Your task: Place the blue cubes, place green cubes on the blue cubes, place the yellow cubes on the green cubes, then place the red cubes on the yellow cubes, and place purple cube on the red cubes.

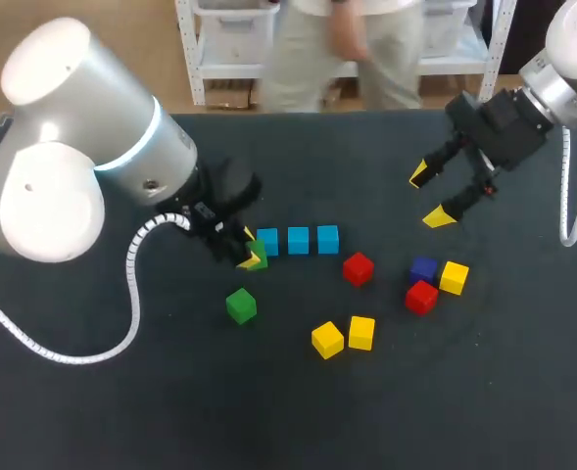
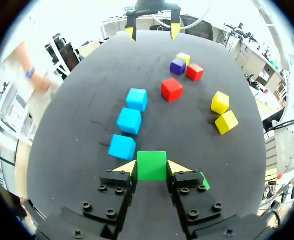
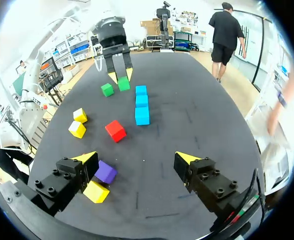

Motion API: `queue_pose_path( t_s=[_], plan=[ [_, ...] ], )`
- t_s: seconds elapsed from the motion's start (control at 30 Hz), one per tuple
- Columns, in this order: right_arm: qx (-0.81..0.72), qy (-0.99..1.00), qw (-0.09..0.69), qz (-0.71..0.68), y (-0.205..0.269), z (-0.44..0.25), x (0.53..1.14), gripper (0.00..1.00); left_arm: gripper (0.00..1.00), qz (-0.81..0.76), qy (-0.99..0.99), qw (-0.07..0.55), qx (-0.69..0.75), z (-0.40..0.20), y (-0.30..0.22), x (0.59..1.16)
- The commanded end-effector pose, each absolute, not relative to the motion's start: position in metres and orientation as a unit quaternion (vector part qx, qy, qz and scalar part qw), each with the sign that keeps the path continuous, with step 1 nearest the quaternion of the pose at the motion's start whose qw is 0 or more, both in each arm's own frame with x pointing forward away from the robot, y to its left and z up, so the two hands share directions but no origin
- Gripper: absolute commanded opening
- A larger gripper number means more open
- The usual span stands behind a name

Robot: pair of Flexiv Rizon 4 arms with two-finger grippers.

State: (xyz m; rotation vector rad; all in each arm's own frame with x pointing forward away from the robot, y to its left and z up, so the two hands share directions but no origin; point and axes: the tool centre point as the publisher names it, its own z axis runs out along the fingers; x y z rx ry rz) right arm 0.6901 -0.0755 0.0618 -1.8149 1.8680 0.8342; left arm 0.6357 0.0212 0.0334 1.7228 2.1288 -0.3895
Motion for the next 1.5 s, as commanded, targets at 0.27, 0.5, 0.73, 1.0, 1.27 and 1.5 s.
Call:
queue_pose_path(
  t_s=[0.27,0.5,0.73,1.0,1.27,1.5],
  plan=[
    [-0.65,0.668,0.202,0.3,-0.075,0.061,0.691,1.0,0.0,-0.127,0.739,0.205,0.629,0.069,0.004,0.652],
    [-0.65,0.668,0.202,0.3,-0.075,0.061,0.691,1.0,0.0,-0.13,0.722,0.211,0.646,0.07,-0.018,0.667],
    [-0.65,0.668,0.202,0.3,-0.075,0.061,0.691,1.0,0.0,-0.142,0.703,0.209,0.665,0.061,-0.042,0.678],
    [-0.65,0.668,0.202,0.3,-0.075,0.061,0.691,1.0,0.0,-0.15,0.686,0.199,0.684,0.05,-0.058,0.683],
    [-0.65,0.668,0.202,0.3,-0.075,0.061,0.691,1.0,0.0,-0.151,0.68,0.191,0.692,0.042,-0.059,0.688],
    [-0.65,0.668,0.202,0.3,-0.075,0.061,0.691,1.0,0.0,-0.152,0.681,0.189,0.691,0.037,-0.057,0.69]
  ],
)
